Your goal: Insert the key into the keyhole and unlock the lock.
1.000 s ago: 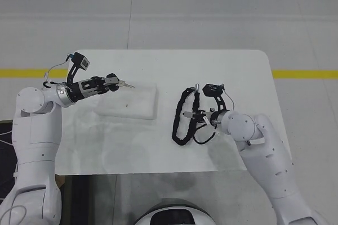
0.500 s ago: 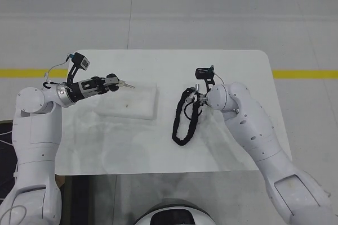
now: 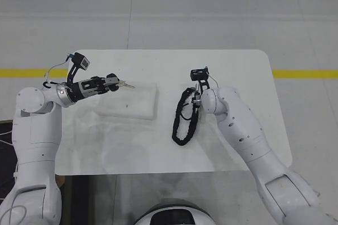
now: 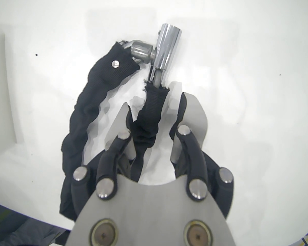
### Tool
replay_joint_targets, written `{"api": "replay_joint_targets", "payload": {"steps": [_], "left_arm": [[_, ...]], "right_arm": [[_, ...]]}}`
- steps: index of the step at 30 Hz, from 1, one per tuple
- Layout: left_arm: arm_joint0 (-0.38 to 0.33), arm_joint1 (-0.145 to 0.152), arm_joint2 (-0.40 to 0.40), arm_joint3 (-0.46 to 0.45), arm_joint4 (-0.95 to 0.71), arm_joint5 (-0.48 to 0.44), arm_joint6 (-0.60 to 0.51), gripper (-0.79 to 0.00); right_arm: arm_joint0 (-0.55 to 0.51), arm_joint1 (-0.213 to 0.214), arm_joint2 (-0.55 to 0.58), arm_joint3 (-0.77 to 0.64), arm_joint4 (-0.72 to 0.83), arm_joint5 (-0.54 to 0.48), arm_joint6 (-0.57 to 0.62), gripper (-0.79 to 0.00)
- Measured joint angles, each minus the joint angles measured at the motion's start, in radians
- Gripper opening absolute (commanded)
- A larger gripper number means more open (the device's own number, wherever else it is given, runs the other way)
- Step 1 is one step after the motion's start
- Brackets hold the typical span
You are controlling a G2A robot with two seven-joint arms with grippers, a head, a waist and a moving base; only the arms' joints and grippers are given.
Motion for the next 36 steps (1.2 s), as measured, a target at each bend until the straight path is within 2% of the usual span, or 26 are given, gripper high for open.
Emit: {"api": "replay_joint_targets", "payload": {"steps": [1,2,7,10,16,20,23,28,30,32,36], "left_arm": [[0.000,0.000,0.000,0.000,0.000,0.000,0.000,-0.785],[0.000,0.000,0.000,0.000,0.000,0.000,0.000,-0.785],[0.000,0.000,0.000,0.000,0.000,0.000,0.000,-0.785],[0.000,0.000,0.000,0.000,0.000,0.000,0.000,-0.785],[0.000,0.000,0.000,0.000,0.000,0.000,0.000,-0.785],[0.000,0.000,0.000,0.000,0.000,0.000,0.000,-0.785],[0.000,0.000,0.000,0.000,0.000,0.000,0.000,-0.785],[0.000,0.000,0.000,0.000,0.000,0.000,0.000,-0.785],[0.000,0.000,0.000,0.000,0.000,0.000,0.000,-0.785],[0.000,0.000,0.000,0.000,0.000,0.000,0.000,-0.785],[0.000,0.000,0.000,0.000,0.000,0.000,0.000,-0.785]], "right_arm": [[-0.002,-0.004,0.002,0.002,-0.008,0.000,-0.002,-0.683],[-0.004,-0.010,0.006,0.005,-0.015,-0.001,-0.004,-0.785],[-0.014,-0.026,0.049,-0.002,-0.015,-0.023,0.014,-0.785],[-0.030,-0.022,0.115,-0.060,0.041,-0.065,0.055,-0.785],[-0.075,0.022,0.263,-0.209,0.226,-0.166,0.142,-0.785],[-0.180,0.056,0.411,-0.356,0.389,-0.249,0.249,-0.785],[-0.209,0.065,0.457,-0.388,0.416,-0.270,0.299,-0.785],[-0.215,0.066,0.456,-0.394,0.419,-0.274,0.286,-0.785],[-0.290,0.071,0.484,-0.463,0.457,-0.313,0.217,-0.785],[-0.391,0.072,0.525,-0.503,0.565,-0.361,0.125,-0.785],[-0.468,0.075,0.584,-0.476,0.820,-0.513,-0.006,-0.785]]}}
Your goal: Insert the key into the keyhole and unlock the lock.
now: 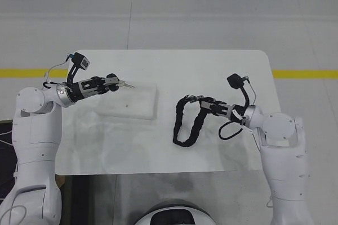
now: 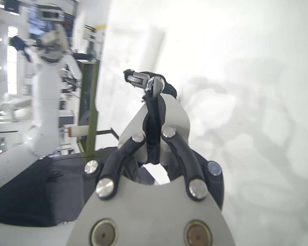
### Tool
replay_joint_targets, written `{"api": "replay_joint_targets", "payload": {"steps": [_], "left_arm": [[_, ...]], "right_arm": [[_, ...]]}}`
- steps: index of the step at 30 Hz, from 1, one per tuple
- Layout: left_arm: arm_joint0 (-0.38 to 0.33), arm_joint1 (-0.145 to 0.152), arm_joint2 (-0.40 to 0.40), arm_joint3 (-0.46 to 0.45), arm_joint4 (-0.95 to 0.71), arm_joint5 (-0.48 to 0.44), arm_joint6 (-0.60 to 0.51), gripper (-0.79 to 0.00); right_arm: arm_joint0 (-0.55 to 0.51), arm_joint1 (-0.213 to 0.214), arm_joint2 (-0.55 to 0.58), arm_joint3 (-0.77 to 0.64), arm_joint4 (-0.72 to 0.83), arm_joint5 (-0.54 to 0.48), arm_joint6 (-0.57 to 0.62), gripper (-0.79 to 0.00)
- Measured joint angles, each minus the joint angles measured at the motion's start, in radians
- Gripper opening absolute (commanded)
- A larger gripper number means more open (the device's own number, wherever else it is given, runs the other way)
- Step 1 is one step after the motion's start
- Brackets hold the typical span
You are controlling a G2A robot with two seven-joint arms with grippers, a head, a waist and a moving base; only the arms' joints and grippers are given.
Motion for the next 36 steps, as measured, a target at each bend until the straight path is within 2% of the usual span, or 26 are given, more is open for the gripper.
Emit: {"api": "replay_joint_targets", "payload": {"steps": [5,11,20,22,23,26,29,32,36], "left_arm": [[0.000,0.000,0.000,0.000,0.000,0.000,0.000,-0.785],[0.000,0.000,0.000,0.000,0.000,0.000,0.000,-0.785],[0.010,-0.001,-0.008,-0.011,-0.010,0.003,0.010,-0.785],[0.061,-0.006,-0.023,-0.069,-0.059,-0.001,0.076,-0.785],[0.102,-0.012,-0.016,-0.118,-0.094,-0.013,0.155,-0.785],[0.184,-0.031,0.036,-0.225,-0.148,-0.063,0.359,-0.785],[0.254,-0.049,0.101,-0.313,-0.172,-0.112,0.512,-0.785],[0.301,-0.061,0.161,-0.365,-0.166,-0.116,0.600,-0.785],[0.307,-0.064,0.186,-0.383,-0.157,-0.081,0.611,-0.785]], "right_arm": [[-0.044,0.006,0.017,0.059,0.261,-0.227,-0.077,-0.785],[-0.047,0.016,0.023,0.112,0.456,-0.368,-0.118,-0.785],[-0.048,0.019,0.028,0.111,0.429,-0.378,-0.127,-0.785],[-0.087,0.019,0.029,0.073,0.440,-0.376,-0.167,-0.785],[-0.125,0.018,0.017,0.046,0.444,-0.395,-0.211,-0.785],[-0.157,0.009,-0.036,0.043,0.462,-0.433,-0.338,-0.785],[-0.157,-0.004,-0.104,0.064,0.425,-0.463,-0.464,-0.785],[-0.156,-0.013,-0.165,0.079,0.405,-0.483,-0.548,-0.785],[-0.149,-0.015,-0.168,0.076,0.318,-0.548,-0.621,-0.785]]}}
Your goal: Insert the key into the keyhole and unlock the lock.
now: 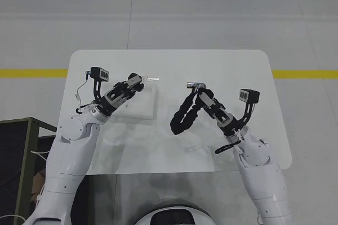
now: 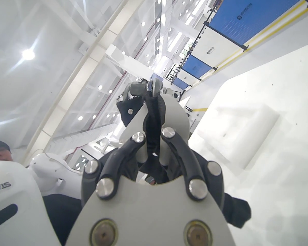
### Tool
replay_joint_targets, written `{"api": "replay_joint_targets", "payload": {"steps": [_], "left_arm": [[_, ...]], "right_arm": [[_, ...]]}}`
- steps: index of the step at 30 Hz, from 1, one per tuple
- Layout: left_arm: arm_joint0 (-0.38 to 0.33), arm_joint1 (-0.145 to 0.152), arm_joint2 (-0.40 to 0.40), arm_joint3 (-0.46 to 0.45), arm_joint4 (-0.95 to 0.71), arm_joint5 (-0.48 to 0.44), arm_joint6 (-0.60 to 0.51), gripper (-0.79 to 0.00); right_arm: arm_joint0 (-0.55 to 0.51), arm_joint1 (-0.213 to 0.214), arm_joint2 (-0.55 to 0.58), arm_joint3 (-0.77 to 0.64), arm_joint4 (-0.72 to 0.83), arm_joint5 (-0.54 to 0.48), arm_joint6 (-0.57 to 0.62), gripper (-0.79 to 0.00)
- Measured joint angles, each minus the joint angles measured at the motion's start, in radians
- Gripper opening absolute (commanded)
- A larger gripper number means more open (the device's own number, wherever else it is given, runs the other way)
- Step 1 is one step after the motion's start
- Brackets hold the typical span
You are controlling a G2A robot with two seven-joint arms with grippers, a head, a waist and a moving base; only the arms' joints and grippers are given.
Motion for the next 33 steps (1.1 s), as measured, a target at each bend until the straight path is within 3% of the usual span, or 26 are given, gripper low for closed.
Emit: {"api": "replay_joint_targets", "payload": {"steps": [6,15,33], "left_arm": [[0.001,0.000,-0.001,-0.001,0.001,-0.001,0.000,-0.785],[0.059,0.000,0.043,-0.122,0.136,0.010,0.025,-0.785],[0.068,-0.004,0.065,-0.124,0.171,-0.002,0.072,-0.785]], "right_arm": [[-0.005,0.001,0.002,-0.005,0.004,0.007,0.000,-0.785],[-0.043,0.003,-0.036,-0.054,-0.167,0.027,-0.060,-0.785],[-0.018,0.010,-0.079,-0.028,-0.193,0.048,-0.102,-0.785]]}}
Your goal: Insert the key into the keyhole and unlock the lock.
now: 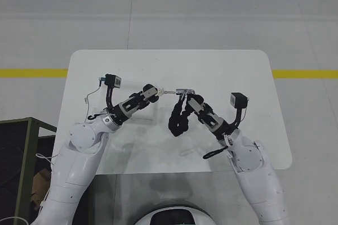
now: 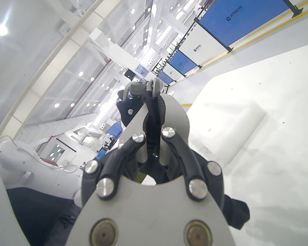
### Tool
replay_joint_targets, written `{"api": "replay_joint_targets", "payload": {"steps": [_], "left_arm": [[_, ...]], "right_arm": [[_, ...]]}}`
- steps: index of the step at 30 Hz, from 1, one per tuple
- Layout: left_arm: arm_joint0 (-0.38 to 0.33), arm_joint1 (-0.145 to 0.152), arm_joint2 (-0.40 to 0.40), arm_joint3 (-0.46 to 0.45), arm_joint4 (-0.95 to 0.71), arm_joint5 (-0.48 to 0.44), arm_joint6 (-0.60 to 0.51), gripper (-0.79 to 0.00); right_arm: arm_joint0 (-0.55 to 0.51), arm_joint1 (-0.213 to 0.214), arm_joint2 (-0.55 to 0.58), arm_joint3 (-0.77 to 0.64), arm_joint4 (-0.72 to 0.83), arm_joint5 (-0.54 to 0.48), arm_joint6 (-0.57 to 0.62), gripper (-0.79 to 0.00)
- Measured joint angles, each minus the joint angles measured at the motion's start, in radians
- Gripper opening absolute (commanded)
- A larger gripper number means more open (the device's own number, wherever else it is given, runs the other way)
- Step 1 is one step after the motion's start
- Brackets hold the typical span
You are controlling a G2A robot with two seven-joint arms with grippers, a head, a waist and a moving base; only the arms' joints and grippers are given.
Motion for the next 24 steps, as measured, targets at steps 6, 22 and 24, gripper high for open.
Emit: {"api": "replay_joint_targets", "payload": {"steps": [6,22,24], "left_arm": [[-0.008,0.000,0.002,0.006,-0.005,0.004,-0.006,-0.785],[-0.019,-0.001,0.011,0.010,-0.020,0.005,-0.053,-0.785],[-0.021,-0.001,0.013,0.008,-0.015,0.003,-0.063,-0.785]], "right_arm": [[0.003,0.003,-0.008,0.002,0.002,0.000,-0.004,-0.785],[0.012,0.014,-0.030,0.005,0.044,-0.002,0.052,-0.785],[0.013,0.016,-0.027,0.004,0.052,-0.004,0.062,-0.785]]}}
